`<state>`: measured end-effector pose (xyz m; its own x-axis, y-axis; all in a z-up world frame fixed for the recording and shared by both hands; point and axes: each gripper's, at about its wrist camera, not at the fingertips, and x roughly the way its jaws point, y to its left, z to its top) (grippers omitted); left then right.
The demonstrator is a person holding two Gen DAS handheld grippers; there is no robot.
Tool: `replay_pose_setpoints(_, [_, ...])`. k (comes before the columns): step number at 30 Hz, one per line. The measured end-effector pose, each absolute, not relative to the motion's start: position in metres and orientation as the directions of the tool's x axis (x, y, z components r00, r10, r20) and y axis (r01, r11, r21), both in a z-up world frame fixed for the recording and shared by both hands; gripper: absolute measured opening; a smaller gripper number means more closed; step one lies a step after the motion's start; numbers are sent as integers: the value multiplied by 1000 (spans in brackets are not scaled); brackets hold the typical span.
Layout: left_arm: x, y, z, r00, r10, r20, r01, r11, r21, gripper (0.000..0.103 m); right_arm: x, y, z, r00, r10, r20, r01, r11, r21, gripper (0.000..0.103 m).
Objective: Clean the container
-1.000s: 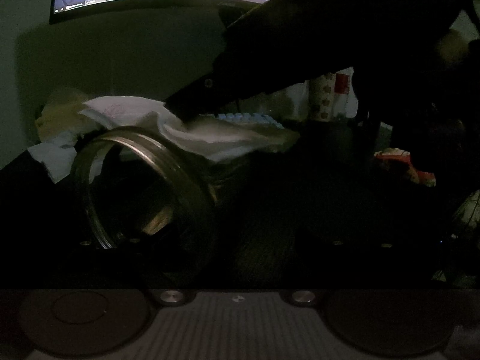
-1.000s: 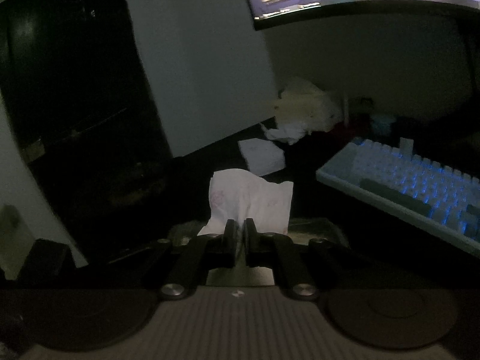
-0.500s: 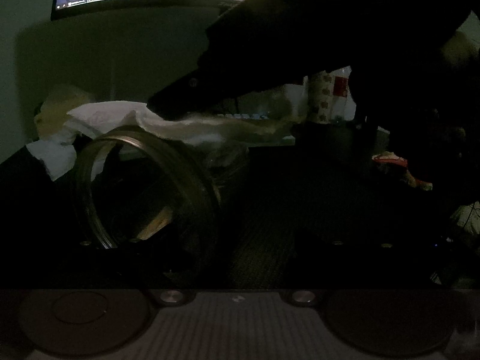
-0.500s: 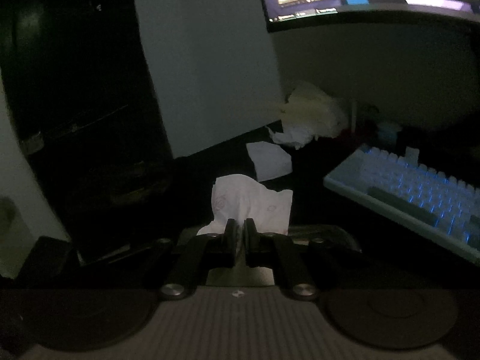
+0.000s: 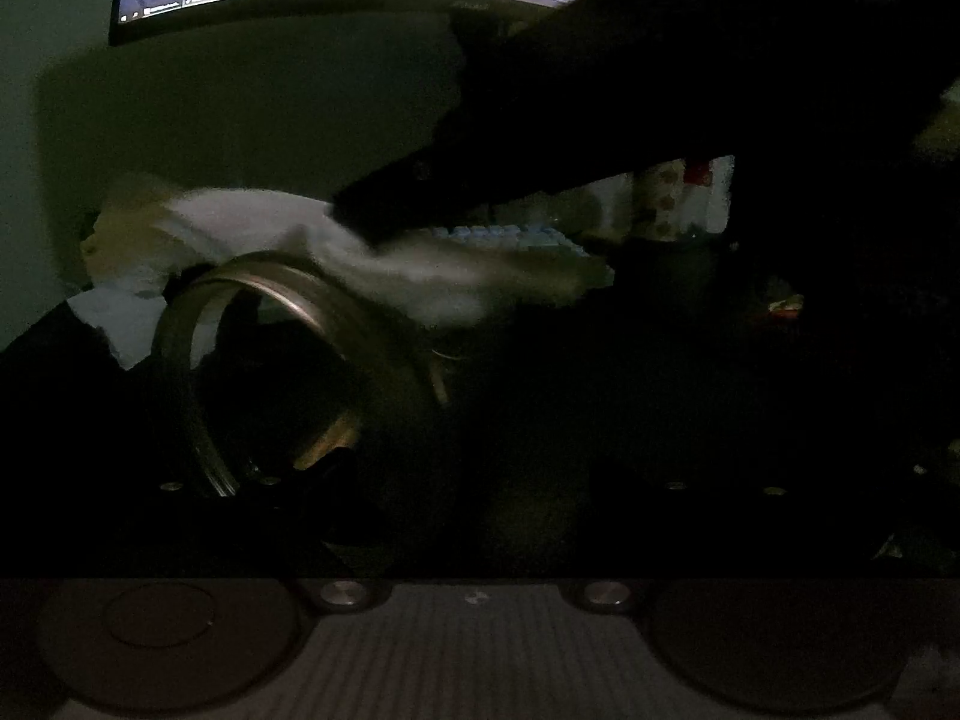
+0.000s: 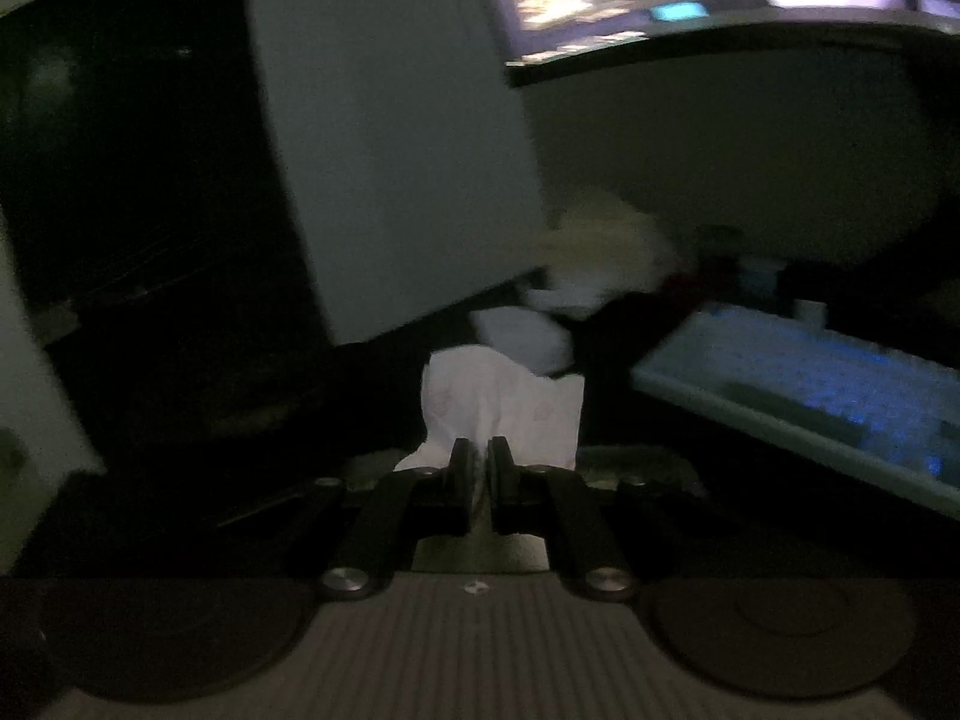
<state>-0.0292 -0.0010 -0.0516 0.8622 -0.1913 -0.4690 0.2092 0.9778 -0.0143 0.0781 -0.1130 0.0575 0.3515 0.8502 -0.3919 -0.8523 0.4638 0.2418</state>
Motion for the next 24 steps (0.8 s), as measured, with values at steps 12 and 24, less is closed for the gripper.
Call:
replay_pose_setpoints(12, [-16, 12, -45, 886, -153, -437, 144, 988, -55, 15, 116, -114, 50, 466, 794, -389, -771, 581, 262, 4])
replay_pose_setpoints(24, [-28, 22, -15, 841, -388, -378, 319, 919, -232, 6, 65, -172, 48, 450, 843, -295, -775, 533, 338, 4])
